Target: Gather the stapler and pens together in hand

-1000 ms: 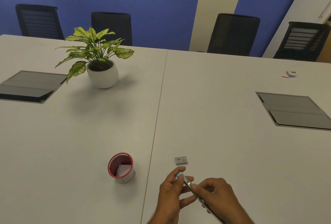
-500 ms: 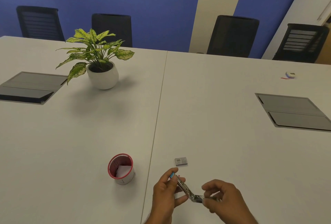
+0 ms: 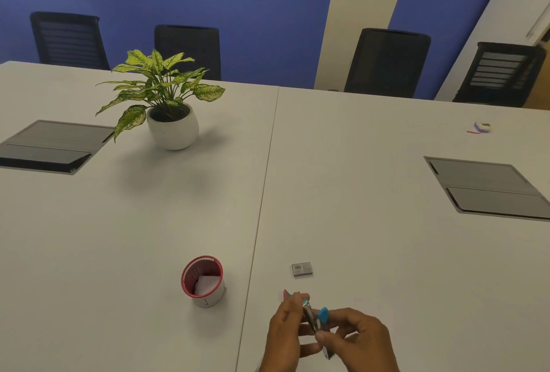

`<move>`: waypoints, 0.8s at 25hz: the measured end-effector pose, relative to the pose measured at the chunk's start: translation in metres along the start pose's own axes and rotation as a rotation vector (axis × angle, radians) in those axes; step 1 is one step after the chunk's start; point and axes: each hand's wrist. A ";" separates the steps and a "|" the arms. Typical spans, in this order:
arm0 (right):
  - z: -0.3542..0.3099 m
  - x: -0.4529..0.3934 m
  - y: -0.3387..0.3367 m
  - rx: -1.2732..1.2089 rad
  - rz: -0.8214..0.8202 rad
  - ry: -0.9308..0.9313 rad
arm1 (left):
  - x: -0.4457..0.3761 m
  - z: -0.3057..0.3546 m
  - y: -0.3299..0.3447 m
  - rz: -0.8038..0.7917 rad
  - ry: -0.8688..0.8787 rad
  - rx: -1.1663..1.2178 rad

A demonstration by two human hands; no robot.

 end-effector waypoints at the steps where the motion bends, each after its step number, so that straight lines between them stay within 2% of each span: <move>1: 0.002 0.000 0.003 0.004 -0.003 0.001 | -0.001 0.000 0.004 0.021 -0.018 -0.009; 4: 0.005 0.004 0.016 0.031 0.012 -0.029 | -0.001 0.000 0.016 0.064 -0.035 0.034; 7: 0.010 0.004 0.023 0.033 0.114 -0.147 | 0.000 0.002 0.015 0.074 0.035 0.153; 9: 0.009 0.005 0.023 0.015 0.106 -0.138 | 0.000 0.000 0.013 0.093 0.071 0.170; 13: 0.009 0.006 0.020 -0.098 -0.019 -0.038 | 0.003 -0.004 0.010 0.085 0.093 0.223; 15: 0.009 0.009 0.018 -0.221 -0.147 0.025 | 0.003 -0.002 0.007 0.091 0.073 0.308; 18: 0.006 0.010 0.016 -0.256 -0.298 0.071 | 0.003 0.002 0.001 0.003 0.033 0.407; 20: 0.004 0.010 0.018 -0.256 -0.305 0.068 | 0.003 0.004 0.000 -0.057 0.002 0.409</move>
Point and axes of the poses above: each hand's wrist, its own x-axis away from the middle knuckle, its own y-axis out of the palm, z = x × y, and after that the axes turned 9 degrees about y, right-handed
